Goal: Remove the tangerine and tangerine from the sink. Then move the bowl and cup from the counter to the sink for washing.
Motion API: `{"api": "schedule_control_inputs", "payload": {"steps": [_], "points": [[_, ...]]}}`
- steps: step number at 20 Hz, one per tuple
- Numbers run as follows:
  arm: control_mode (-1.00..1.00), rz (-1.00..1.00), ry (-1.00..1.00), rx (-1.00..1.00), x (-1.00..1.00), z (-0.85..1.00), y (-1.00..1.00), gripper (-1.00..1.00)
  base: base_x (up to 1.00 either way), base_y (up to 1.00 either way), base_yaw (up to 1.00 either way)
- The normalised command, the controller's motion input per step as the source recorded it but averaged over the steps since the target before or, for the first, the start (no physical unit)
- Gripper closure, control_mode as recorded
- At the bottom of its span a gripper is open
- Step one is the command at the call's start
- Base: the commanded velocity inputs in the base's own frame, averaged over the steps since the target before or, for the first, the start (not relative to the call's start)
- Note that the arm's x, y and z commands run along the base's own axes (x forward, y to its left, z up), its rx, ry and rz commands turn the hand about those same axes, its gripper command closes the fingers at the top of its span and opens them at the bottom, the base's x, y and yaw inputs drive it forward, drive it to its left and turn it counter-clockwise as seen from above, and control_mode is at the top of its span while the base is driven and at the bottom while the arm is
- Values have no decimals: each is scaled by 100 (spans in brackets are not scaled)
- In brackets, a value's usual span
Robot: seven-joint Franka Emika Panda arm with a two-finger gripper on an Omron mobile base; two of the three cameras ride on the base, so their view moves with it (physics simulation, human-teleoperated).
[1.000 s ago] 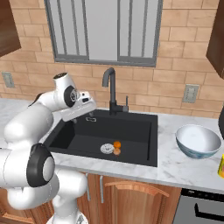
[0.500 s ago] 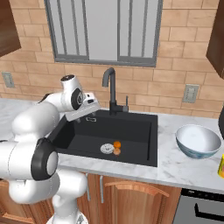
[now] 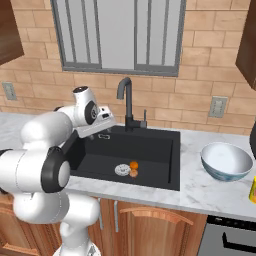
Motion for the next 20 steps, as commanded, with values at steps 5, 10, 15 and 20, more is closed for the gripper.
{"api": "schedule_control_inputs", "payload": {"steps": [5, 10, 15, 20], "points": [[-100, -8, 8, 0, 5, -13, 0, -100, 0, 0, 0], [-100, -10, 6, 0, 3, -13, 2, -100, 0, 0, 0], [-100, -10, 3, 0, 3, -9, 1, -100, 0, 0, 0], [-100, -4, 0, 0, 4, -13, 0, -100, 0, 0, 0]]}}
